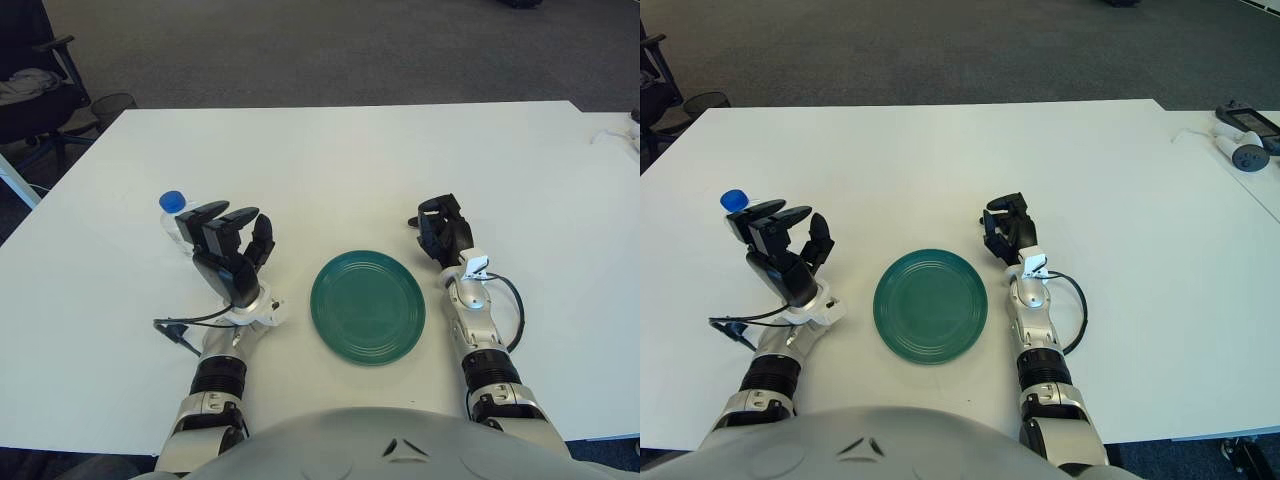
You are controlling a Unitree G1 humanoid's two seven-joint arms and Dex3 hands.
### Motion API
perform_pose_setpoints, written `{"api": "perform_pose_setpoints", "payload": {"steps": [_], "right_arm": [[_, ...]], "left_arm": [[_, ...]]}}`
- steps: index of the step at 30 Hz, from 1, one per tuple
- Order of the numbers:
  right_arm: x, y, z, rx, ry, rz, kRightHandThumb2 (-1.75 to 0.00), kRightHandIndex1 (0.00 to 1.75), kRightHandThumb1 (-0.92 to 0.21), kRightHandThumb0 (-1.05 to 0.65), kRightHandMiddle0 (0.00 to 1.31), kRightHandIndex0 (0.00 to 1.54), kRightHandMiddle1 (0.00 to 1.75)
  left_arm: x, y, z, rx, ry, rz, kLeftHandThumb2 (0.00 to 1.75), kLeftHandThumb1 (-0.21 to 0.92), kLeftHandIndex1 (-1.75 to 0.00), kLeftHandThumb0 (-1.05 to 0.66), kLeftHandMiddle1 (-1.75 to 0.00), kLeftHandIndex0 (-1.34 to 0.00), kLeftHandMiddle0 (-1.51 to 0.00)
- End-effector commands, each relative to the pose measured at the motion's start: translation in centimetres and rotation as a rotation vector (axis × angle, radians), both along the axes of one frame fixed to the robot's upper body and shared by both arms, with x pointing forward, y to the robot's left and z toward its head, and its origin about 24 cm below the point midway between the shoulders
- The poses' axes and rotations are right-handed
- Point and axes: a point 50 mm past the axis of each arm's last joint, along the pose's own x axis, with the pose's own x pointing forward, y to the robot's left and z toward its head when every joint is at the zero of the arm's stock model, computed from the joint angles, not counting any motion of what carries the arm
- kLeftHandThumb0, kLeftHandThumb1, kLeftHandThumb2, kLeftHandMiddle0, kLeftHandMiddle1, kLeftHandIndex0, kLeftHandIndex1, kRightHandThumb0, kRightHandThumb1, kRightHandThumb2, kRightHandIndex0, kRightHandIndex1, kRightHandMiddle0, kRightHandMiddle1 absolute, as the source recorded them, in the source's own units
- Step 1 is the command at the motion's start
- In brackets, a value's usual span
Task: Put the bottle into the plate.
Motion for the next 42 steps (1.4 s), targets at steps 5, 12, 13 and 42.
{"api": "perform_pose_setpoints", "payload": {"steps": [5,12,13,42], "right_arm": [[-2.7,-0.7,-4.1,0.002,0.221,-0.013,-0.64,1.39,-0.83,-0.36,0.24,0.33,1.75],[-2.7,-0.8,-4.2,0.009,0.222,-0.01,-0.64,1.38,-0.83,-0.36,0.24,0.33,1.75],[-2.7,-0.8,-4.2,0.009,0.222,-0.01,-0.64,1.38,-0.83,-0.36,0.24,0.33,1.75],[-2.5,-1.3,-4.8,0.008,0.24,-0.018,-0.7,1.42,-0.79,-0.36,0.27,0.31,1.75]], "left_arm": [[-2.3,1.5,-3.7,-0.051,0.21,0.12,0.62,0.91,-1.6,-0.89,-1.38,-0.01,-0.01],[-3.2,3.4,-6.3,-0.2,0.348,0.245,0.52,0.92,-1.08,-0.99,-0.92,0.0,0.0],[-3.1,3.5,-6.3,-0.209,0.349,0.25,0.5,0.92,-1.03,-0.99,-0.85,0.0,0.0],[-3.0,2.9,-7.4,-0.294,0.453,0.227,0.37,0.92,-0.02,-1.05,-0.01,0.0,0.0]]}}
